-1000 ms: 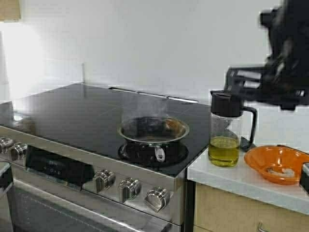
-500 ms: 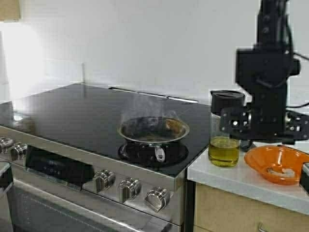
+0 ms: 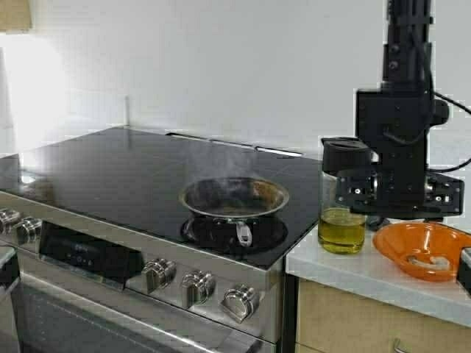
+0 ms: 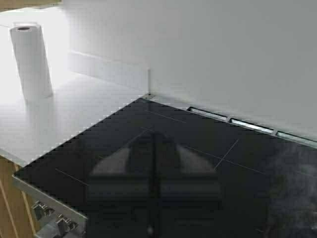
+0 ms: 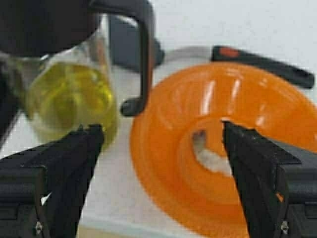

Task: Add oil to the pan and cook the shrimp and serve it

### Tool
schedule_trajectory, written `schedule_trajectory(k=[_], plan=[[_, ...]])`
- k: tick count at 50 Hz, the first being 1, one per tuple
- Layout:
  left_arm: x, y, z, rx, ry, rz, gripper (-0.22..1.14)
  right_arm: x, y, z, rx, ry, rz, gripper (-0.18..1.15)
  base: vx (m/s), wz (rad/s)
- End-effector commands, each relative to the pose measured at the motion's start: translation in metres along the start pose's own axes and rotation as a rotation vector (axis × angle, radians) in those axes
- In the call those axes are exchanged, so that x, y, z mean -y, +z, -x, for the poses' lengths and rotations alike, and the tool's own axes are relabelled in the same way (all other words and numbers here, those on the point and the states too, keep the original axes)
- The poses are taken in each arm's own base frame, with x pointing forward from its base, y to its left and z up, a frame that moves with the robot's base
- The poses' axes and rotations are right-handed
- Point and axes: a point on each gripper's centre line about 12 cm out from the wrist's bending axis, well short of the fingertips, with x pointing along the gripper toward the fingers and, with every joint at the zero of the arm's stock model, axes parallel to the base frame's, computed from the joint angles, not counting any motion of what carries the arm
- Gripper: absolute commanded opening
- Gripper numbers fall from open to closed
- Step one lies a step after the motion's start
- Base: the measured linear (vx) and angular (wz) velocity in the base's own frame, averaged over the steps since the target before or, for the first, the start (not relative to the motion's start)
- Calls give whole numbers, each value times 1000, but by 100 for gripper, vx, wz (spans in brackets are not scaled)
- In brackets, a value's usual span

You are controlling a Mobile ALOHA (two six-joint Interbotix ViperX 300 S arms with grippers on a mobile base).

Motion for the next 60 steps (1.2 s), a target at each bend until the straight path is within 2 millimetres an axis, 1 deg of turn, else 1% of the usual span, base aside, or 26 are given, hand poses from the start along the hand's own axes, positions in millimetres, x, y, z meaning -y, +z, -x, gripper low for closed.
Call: schedule_trajectory(k=[1,13,21,33,41,60], plan=[[0,3,-2,8,1,0,3,-4,6,-10,9,29,-8,101,0,0],[0,3,-2,8,1,0,3,-2,8,-31,-7,8,-30,101,0,0],[0,2,-2,5,1,-2,3,-7,8,-43,-10,28,-13,101,0,0],[0,2,-2,5,1,-2,3,-7,9,-57,-17,25,-27,101,0,0],[0,2,-2,5,1,0,3,-1,14,-67,-11,7,-44,101,0,0],[0,2,-2,3,1,1,3,3,9,-70,-31,-8,-32,101,0,0]])
